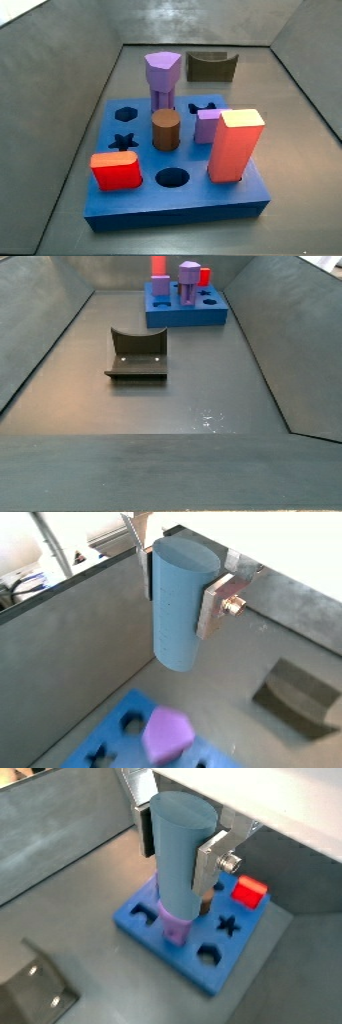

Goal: Pick up the oval object. Move up. Move to above the board. Insert the oval object.
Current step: Move to above the board, then insert the oval object.

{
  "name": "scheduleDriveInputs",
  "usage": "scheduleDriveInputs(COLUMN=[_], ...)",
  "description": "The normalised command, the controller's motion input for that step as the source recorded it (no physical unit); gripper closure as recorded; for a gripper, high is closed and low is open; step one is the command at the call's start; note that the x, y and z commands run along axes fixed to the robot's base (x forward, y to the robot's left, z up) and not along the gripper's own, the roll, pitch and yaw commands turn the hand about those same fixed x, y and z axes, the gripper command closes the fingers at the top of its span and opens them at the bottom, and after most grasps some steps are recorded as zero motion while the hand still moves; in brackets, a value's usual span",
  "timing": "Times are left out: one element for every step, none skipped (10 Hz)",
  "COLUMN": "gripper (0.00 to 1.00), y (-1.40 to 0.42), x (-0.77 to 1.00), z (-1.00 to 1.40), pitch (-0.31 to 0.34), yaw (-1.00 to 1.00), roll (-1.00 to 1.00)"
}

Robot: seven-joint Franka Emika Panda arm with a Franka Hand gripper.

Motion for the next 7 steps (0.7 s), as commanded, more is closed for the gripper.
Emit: scheduleDriveInputs(gripper=[1.00, 1.00, 1.00, 1.00, 1.00, 1.00, 1.00], y=[-1.00, -0.78, -0.59, -0.31, -0.17, -0.02, -0.32], x=[0.39, 0.33, 0.28, 0.17, 0.10, 0.00, -0.06], z=[0.15, 0.12, 0.10, 0.06, 0.04, 0.00, -0.33], pitch=[0.125, 0.129, 0.125, 0.105, 0.076, 0.000, -0.051], yaw=[0.01, 0.01, 0.00, 0.01, 0.01, 0.00, 0.35], roll=[0.00, 0.02, 0.02, 0.03, 0.04, 0.00, 0.00])
